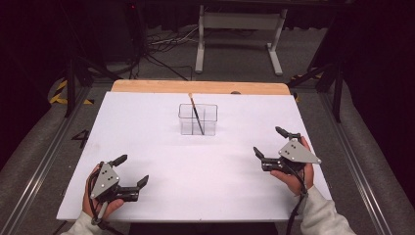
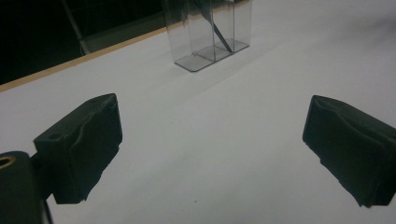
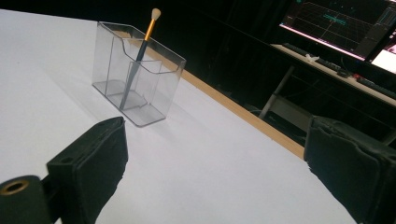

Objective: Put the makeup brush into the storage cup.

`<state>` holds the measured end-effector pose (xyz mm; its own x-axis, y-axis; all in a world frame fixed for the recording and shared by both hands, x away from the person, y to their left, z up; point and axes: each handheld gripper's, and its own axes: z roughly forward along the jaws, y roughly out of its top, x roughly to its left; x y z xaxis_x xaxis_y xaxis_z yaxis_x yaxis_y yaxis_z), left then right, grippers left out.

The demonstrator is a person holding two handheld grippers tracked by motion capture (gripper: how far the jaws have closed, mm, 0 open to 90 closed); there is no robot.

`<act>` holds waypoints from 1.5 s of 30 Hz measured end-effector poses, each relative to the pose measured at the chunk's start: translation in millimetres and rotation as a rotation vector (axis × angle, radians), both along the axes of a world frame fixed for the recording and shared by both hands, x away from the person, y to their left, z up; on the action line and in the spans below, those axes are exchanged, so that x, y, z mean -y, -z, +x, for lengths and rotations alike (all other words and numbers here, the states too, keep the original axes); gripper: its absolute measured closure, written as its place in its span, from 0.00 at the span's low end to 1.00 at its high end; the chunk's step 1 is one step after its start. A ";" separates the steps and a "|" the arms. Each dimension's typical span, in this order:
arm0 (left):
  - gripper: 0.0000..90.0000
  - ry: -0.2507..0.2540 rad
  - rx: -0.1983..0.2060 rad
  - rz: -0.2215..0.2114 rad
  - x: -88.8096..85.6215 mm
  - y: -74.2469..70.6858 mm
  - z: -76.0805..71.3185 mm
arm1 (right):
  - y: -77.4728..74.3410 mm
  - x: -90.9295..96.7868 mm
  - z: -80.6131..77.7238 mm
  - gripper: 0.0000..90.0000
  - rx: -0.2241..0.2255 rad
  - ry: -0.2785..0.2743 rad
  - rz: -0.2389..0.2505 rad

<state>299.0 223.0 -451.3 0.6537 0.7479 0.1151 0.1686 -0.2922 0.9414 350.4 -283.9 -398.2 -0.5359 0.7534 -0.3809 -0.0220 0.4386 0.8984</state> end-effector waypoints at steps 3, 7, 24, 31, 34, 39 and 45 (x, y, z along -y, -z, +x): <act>0.06 0.001 0.002 0.006 0.2 -0.1 0.4 | 2.2 2.3 -2.2 0.08 -0.006 0.000 -0.003; 0.06 0.002 0.003 0.004 0.6 -0.5 0.4 | 5.8 5.4 -6.0 0.08 -0.005 -0.001 -0.016; 0.06 0.023 0.016 0.002 4.5 -2.4 4.1 | 24.0 22.0 -25.1 0.08 -0.044 0.016 -0.023; 0.06 0.026 0.016 0.006 5.6 -2.8 5.3 | 30.1 31.3 -33.0 0.07 -0.063 0.043 -0.027; 0.06 0.025 0.019 0.002 5.9 -3.1 5.9 | 33.6 35.9 -35.2 0.07 -0.080 0.052 -0.029; 0.06 0.030 0.024 -0.001 6.1 -3.9 5.6 | 38.3 45.8 -40.6 0.07 -0.108 0.075 -0.015; 0.06 0.032 0.030 -0.004 6.5 -5.2 7.9 | 44.6 52.6 -47.1 0.07 -0.148 0.074 -0.024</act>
